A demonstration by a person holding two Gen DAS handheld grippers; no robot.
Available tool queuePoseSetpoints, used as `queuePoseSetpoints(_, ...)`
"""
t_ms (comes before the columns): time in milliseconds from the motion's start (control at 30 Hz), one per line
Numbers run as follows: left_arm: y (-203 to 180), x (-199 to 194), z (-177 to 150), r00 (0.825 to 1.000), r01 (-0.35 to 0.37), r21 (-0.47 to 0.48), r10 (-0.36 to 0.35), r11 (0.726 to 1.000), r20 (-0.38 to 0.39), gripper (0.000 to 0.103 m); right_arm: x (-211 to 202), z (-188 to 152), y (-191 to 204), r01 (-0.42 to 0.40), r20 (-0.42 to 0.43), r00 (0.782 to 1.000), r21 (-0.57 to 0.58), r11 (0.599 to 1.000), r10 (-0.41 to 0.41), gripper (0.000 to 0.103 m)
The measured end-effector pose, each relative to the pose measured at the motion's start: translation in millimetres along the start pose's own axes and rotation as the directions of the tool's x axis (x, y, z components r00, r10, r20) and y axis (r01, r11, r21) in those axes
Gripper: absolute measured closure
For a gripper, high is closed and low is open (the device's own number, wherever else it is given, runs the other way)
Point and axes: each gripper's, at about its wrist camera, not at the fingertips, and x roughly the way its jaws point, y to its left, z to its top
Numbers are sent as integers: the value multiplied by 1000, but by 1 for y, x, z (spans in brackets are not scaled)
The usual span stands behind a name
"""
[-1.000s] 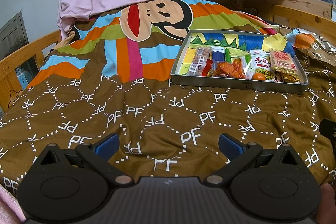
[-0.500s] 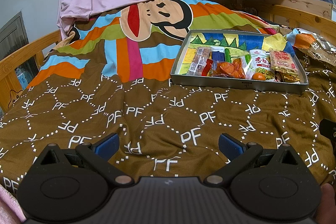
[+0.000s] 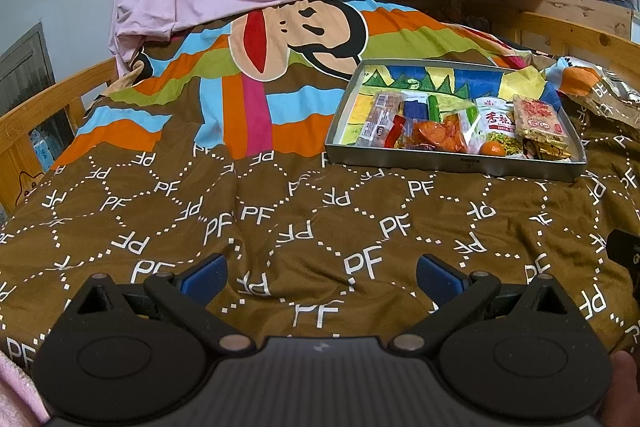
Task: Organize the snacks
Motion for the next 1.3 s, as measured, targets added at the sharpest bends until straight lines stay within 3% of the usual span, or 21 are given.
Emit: queuePoseSetpoints(1300,1,2,0,1000,-5,5,5,1000,-26,0,2,-2,3,-11,-13,1000,-21,1000,10,1)
